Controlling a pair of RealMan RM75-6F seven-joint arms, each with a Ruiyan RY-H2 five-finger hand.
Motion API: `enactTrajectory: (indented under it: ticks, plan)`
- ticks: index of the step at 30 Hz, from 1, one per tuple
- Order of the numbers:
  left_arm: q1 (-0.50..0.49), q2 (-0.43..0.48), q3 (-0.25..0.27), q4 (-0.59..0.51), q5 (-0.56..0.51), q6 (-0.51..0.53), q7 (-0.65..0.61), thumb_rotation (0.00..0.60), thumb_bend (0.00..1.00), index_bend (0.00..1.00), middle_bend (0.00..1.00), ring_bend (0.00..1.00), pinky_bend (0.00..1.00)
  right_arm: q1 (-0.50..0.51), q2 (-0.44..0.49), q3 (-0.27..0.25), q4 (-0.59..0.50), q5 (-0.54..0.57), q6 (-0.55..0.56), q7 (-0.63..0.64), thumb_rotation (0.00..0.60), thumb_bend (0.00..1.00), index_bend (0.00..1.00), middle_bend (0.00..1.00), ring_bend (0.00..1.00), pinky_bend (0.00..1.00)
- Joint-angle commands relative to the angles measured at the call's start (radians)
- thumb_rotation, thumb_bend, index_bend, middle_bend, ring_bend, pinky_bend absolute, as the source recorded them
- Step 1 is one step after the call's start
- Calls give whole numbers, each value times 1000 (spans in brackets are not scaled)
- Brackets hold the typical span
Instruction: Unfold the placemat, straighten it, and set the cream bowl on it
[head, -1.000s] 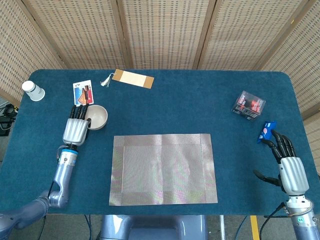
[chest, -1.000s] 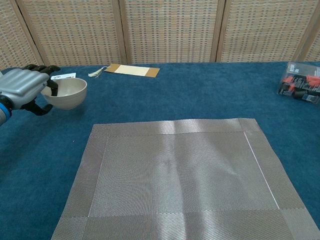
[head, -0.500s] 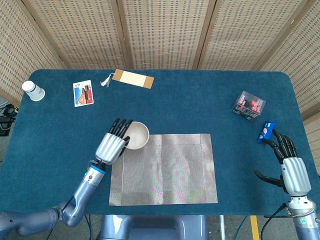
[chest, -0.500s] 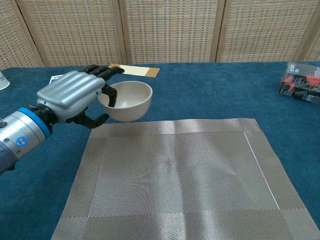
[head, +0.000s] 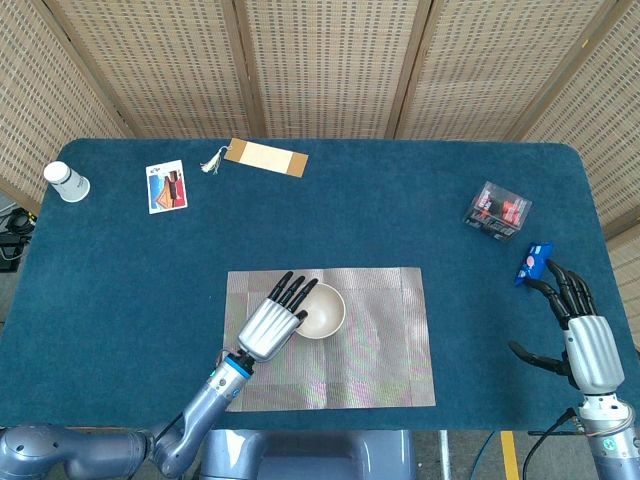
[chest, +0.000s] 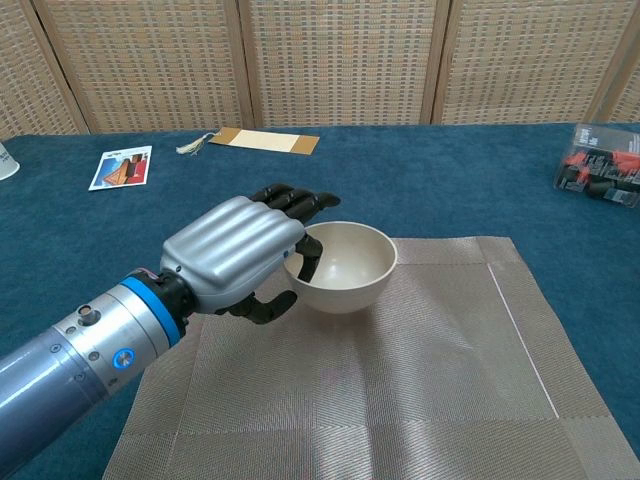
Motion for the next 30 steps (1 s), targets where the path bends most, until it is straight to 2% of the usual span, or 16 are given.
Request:
enactTrajectory:
  ticks: [1, 6, 8, 9, 11, 13, 16, 23, 30]
  plan:
    - [-1, -13, 1, 3, 1, -6, 6, 600, 521, 833, 0, 0, 0, 0, 0, 1, 0, 1, 1, 1, 600, 154, 219, 0, 0, 0]
    - [1, -24, 5, 5, -2, -17, 15, 600, 512, 819, 0, 0, 0, -1, 1, 1, 0, 1, 3, 2, 600, 155, 219, 0, 0, 0]
    - [4, -25, 12, 5, -5, -23, 22, 600, 499, 765, 0, 0, 0, -1, 1, 1, 0, 0, 3, 2, 600, 154, 219, 0, 0, 0]
    - [7, -24, 16, 5, -9, -29, 27, 600, 477, 702, 0, 0, 0, -1, 1, 0, 0, 0, 2, 1, 600, 154, 219, 0, 0, 0]
    - [14, -19, 27, 6, -16, -37, 43, 600, 347, 408, 0, 0, 0, -1, 1, -2, -1, -3, 1, -3, 600, 154, 219, 0, 0, 0]
    - [19, -13, 28, -1, -15, -35, 39, 600, 232, 205, 0, 0, 0, -2, 1, -2, -3, -1, 1, -8, 600, 154, 219, 0, 0, 0]
    - [28, 0, 26, -15, -17, -27, 30, 600, 146, 74, 0, 0, 0, -2, 0, -1, -3, 1, 2, -13, 600, 155, 219, 0, 0, 0]
    - [62, 71, 20, -81, -27, 4, -6, 600, 93, 17, 0, 0, 0, 0, -3, -4, -2, 0, -5, -25, 600, 154, 219, 0, 0, 0]
    - [157, 261, 29, -187, -11, 135, -62, 600, 94, 17, 0, 0, 0, 4, -9, -6, 5, 12, -24, -54, 600, 153, 218, 0, 0, 0]
